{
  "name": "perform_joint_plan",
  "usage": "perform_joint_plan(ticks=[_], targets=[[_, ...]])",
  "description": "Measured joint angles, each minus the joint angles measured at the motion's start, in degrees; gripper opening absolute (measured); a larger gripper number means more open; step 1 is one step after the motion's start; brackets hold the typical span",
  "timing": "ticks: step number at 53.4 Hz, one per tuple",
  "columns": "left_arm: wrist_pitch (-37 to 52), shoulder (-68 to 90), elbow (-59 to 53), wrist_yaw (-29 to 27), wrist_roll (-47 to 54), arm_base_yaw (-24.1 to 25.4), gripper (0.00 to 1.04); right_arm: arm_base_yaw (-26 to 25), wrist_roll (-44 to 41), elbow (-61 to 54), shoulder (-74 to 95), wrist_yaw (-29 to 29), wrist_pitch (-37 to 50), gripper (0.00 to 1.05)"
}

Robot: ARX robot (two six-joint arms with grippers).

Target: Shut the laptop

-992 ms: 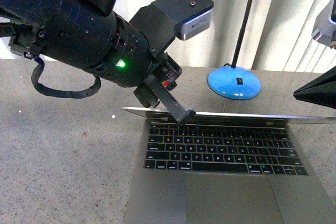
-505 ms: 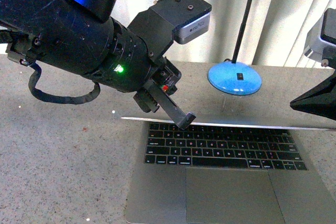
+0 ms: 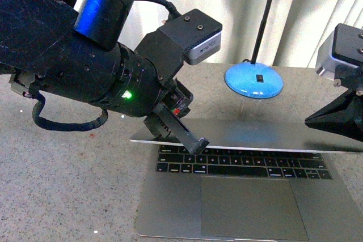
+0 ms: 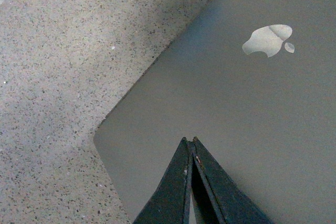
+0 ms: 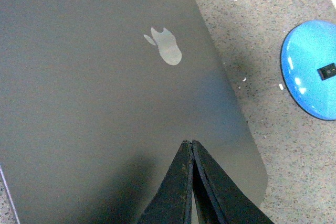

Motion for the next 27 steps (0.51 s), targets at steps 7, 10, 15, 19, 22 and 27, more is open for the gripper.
perform_joint_plan(ticks=[7,10,15,19,22,27], targets=[[0.7,0.0,-0.8,0.4,-0.4,0.0,0.04,0.4,-0.1,-0.3,0.5,0.3,0.0,0.03],[1.0,0.0,-1.1,0.4,-0.6,-0.1,0.04,0.6,-0.2,-0.4,0.7,0.4,0.0,0.03],[1.8,0.1,-2.0,0.9,-1.3,-0.1,0.04,0.8,-0.3,-0.5,1.0,0.7,0.0,0.03],[2.4,0.1,-2.4,1.1,-1.6,-0.1,0.04,1.0,-0.5,-0.7,1.3,0.8,0.0,0.03],[2.8,0.2,-2.9,1.3,-1.9,-0.1,0.04,1.0,-0.6,-0.8,1.5,0.9,0.0,0.03],[3.4,0.4,-3.5,1.3,-2.4,-0.1,0.04,1.1,-0.8,-1.1,2.0,0.9,0.1,0.03]])
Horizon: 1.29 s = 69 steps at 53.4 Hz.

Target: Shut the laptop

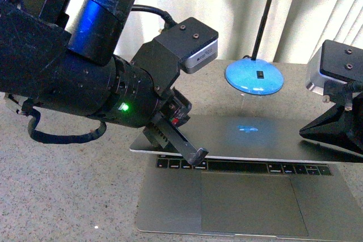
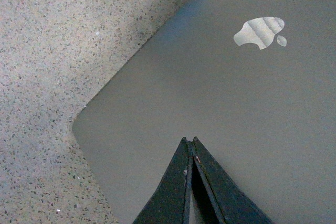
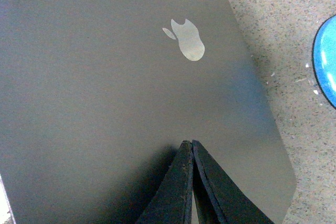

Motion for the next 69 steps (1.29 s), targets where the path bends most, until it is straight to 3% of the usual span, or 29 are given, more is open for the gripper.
perform_joint_plan(ticks=[69], targets=[[6.9,7.0,-4.2,1.7,-3.8,-1.2,0.04,1.2,0.9,-4.2,9.6,-1.2,8.7,0.03]])
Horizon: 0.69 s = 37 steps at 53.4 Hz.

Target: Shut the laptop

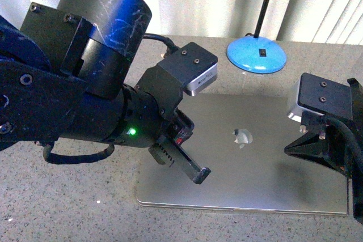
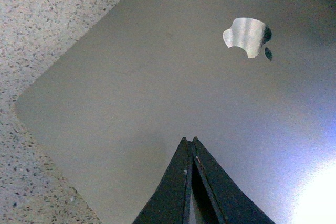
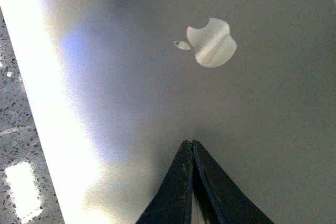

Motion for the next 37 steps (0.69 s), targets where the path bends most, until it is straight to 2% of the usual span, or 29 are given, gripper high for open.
perform_joint_plan(ticks=[27,33,37], targets=[[4.0,3.1,-1.6,1.8,-2.5,1.8,0.04,0.2,2.2,0.1,2.7,-0.4,1.9,0.03],[5.5,1.4,-2.8,2.9,-5.2,3.5,0.04,0.2,5.6,-0.6,1.0,-1.6,5.8,0.03],[9.8,-1.9,-4.2,2.9,-9.5,5.9,0.04,-0.2,12.3,-1.9,-3.3,1.2,14.5,0.03]])
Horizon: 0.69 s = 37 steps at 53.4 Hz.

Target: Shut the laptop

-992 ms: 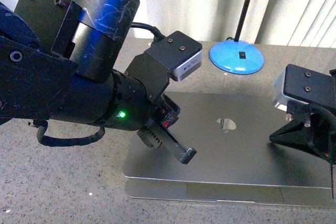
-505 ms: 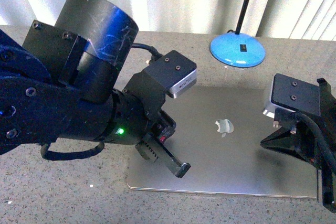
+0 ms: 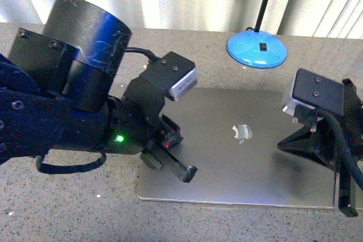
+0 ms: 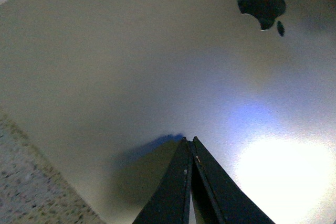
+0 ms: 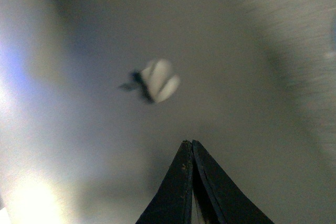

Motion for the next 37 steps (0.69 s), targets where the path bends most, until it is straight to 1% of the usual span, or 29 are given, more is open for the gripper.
perform_joint_plan(ticks=[2,4,6,8,11,14,16,17,18,19,20,21,23,25,26,28,29,32,37], targets=[[3.0,-2.0,-0.7,-1.3,-3.4,1.4,0.04,-0.2,3.0,-0.1,-2.1,2.2,3.8,0.04],[6.3,-4.4,-1.1,-3.4,-6.3,2.9,0.05,-0.4,5.4,0.0,-3.3,3.1,6.0,0.07],[8.0,-5.8,-1.2,-4.7,-9.1,3.7,0.09,-0.6,9.2,0.5,-5.0,4.1,8.2,0.13],[9.7,-7.7,-1.0,-6.1,-12.2,4.8,0.14,-0.8,10.6,0.8,-5.8,4.2,8.9,0.16],[10.8,-10.0,-0.6,-7.0,-15.8,6.1,0.23,-1.1,14.0,1.3,-7.2,4.4,9.4,0.25],[11.0,-10.9,-0.4,-7.4,-17.7,6.7,0.3,-1.2,16.0,1.2,-7.4,4.4,9.4,0.34],[11.0,-11.0,-0.4,-7.5,-18.9,6.8,0.37,-1.2,17.0,1.0,-7.1,4.5,9.4,0.39],[11.0,-10.9,-0.4,-7.5,-19.0,6.8,0.39,-1.1,17.9,0.7,-6.7,5.4,10.0,0.4],[12.3,-10.3,-1.0,-9.6,-18.5,6.4,0.39,-0.5,19.5,-0.3,-5.7,7.5,12.4,0.39],[13.9,-10.0,-1.4,-10.3,-18.1,6.1,0.38,-0.3,20.8,-1.1,-5.2,10.7,16.5,0.37],[17.9,-9.6,-2.7,-15.4,-17.2,5.7,0.34,0.2,23.3,-2.9,-4.3,15.1,22.3,0.34],[19.9,-9.3,-3.4,-17.5,-16.7,5.6,0.33,0.6,26.9,-4.6,-3.5,19.5,28.0,0.3],[28.9,-9.0,-7.7,-25.6,-14.2,5.1,0.24,1.1,31.8,-8.5,-2.6,26.3,38.0,0.23],[34.1,-10.1,-10.8,-29.3,-12.8,5.4,0.17,1.0,37.9,-12.8,-3.0,30.8,47.5,0.14],[36.1,-10.9,-12.2,-30.2,-12.3,5.9,0.13,0.8,40.0,-14.1,-3.7,32.3,50.3,0.11],[38.2,-13.3,-14.8,-30.6,-11.6,7.1,0.06,0.4,42.1,-15.8,-5.4,32.7,53.4,0.06],[38.4,-14.0,-15.4,-30.6,-11.5,7.4,0.04,0.1,43.1,-16.7,-6.8,32.9,54.5,0.02],[39.6,-19.2,-19.7,-29.8,-10.8,9.6,0.04,-0.6,45.5,-19.4,-11.5,32.9,55.3,0.03],[39.5,-23.7,-25.2,-27.8,-10.4,11.3,0.04,-0.6,47.1,-23.8,-15.9,31.6,54.3,0.03]])
